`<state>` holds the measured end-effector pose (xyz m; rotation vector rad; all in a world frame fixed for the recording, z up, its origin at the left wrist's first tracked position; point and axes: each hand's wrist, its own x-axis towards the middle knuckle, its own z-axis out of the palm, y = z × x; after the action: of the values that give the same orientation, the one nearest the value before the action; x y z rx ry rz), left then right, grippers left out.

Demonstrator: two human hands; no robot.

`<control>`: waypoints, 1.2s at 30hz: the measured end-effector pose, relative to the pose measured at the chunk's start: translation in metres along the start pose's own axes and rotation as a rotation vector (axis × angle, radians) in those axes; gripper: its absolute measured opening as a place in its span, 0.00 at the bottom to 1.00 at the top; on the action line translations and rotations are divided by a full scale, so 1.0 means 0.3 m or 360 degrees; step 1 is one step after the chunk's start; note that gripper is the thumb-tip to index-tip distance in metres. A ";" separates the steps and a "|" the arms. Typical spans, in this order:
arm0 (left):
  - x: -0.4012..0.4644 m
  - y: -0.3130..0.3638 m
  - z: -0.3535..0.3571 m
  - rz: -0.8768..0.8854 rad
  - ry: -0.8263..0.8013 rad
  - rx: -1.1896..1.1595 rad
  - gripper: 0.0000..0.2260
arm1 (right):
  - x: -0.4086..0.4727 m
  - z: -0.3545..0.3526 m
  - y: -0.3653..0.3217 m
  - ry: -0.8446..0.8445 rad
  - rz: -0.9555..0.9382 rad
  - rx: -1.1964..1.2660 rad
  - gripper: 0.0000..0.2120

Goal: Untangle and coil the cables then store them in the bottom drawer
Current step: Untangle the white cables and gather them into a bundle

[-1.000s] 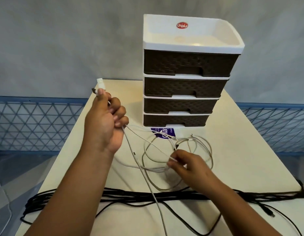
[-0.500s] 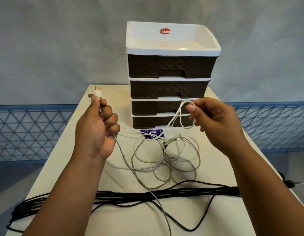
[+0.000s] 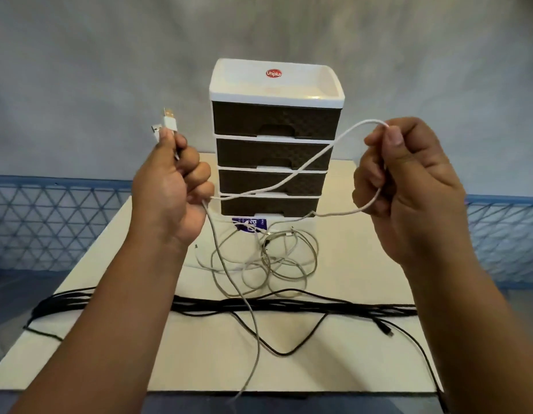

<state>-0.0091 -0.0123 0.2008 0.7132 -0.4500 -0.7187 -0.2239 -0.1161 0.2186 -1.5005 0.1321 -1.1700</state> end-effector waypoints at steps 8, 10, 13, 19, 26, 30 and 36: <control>-0.242 0.047 0.155 0.0261 -0.0109 -0.0006 0.17 | -0.173 -0.055 -0.200 -0.0095 -0.0173 0.0094 0.11; -0.282 0.056 0.186 0.0278 -0.0121 0.0020 0.17 | -0.215 -0.084 -0.198 -0.0145 -0.0052 0.0010 0.11; -0.334 0.059 0.212 0.0231 -0.0155 0.0111 0.17 | -0.301 -0.133 -0.150 -0.0269 0.0333 -0.0273 0.11; -0.384 0.034 0.213 0.0156 -0.0083 0.0243 0.17 | -0.481 -0.188 0.080 -0.0603 0.0985 -0.0680 0.10; -0.431 0.028 0.232 0.0202 -0.0040 0.0355 0.16 | -0.576 -0.149 0.199 -0.0913 0.1191 -0.0849 0.07; -0.461 0.000 0.243 0.0084 -0.0120 0.0458 0.15 | -0.537 -0.109 0.156 -0.1002 0.0905 -0.1184 0.24; -0.480 -0.065 0.274 -0.0108 -0.0340 0.0446 0.16 | -0.479 0.088 0.066 -0.0726 0.0521 -0.0390 0.11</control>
<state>-0.1638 0.0463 0.2235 0.9218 -0.7340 -0.8086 -0.2660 -0.0108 0.1245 -1.8438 0.2059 -0.5476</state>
